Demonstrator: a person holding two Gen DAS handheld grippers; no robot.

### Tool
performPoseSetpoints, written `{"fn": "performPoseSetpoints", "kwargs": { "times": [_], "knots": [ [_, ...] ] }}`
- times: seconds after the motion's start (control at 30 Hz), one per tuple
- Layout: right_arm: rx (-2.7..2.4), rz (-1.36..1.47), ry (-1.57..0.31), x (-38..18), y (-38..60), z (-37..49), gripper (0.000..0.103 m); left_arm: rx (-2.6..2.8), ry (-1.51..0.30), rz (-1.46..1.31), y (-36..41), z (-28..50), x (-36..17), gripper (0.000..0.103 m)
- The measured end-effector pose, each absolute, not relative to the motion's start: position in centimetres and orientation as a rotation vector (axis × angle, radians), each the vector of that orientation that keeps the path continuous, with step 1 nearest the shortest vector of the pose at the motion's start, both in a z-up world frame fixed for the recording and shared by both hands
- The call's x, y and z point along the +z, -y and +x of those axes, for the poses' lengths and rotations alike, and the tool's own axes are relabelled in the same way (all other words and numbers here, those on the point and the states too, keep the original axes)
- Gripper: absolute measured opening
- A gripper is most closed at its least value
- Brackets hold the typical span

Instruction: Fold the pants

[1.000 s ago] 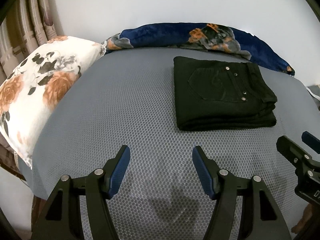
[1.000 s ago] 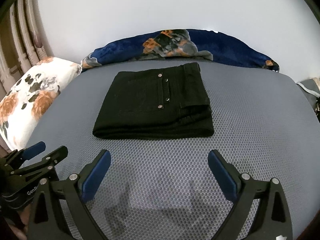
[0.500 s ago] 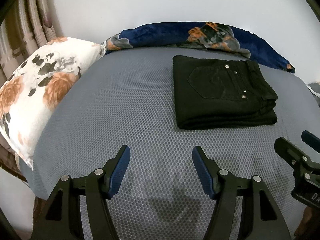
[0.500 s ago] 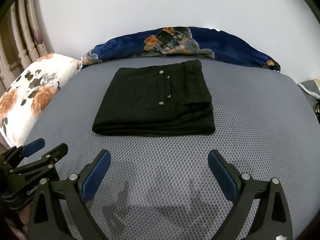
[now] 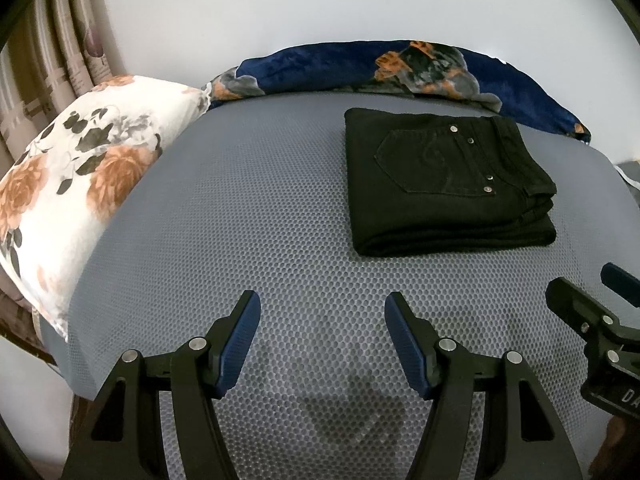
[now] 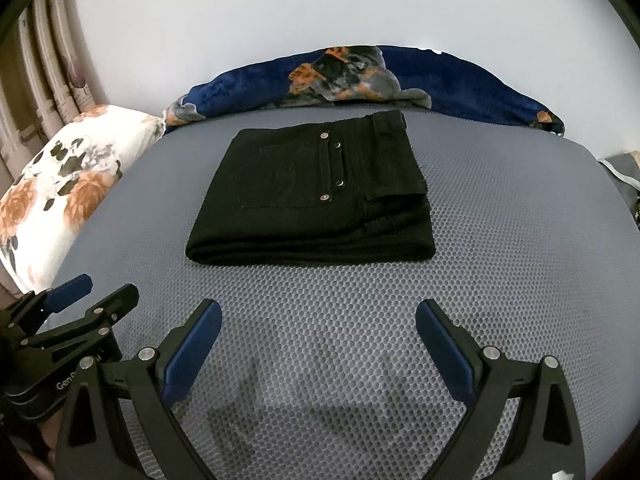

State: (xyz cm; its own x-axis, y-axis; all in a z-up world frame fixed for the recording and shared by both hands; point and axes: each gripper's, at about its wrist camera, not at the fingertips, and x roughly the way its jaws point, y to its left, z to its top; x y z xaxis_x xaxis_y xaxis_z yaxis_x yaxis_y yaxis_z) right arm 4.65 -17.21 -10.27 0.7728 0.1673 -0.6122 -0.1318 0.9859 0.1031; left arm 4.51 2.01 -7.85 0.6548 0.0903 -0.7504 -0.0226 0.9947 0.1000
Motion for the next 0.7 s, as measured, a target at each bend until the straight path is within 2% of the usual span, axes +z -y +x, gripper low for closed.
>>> {"fn": "performPoseSetpoints", "kwargs": {
  "times": [0.7],
  "knots": [
    [0.161,0.064,-0.690,-10.53,17.10,4.80,0.097,0.058,-0.864,0.095,-1.86,4.89,-8.11,0.065]
  ]
}}
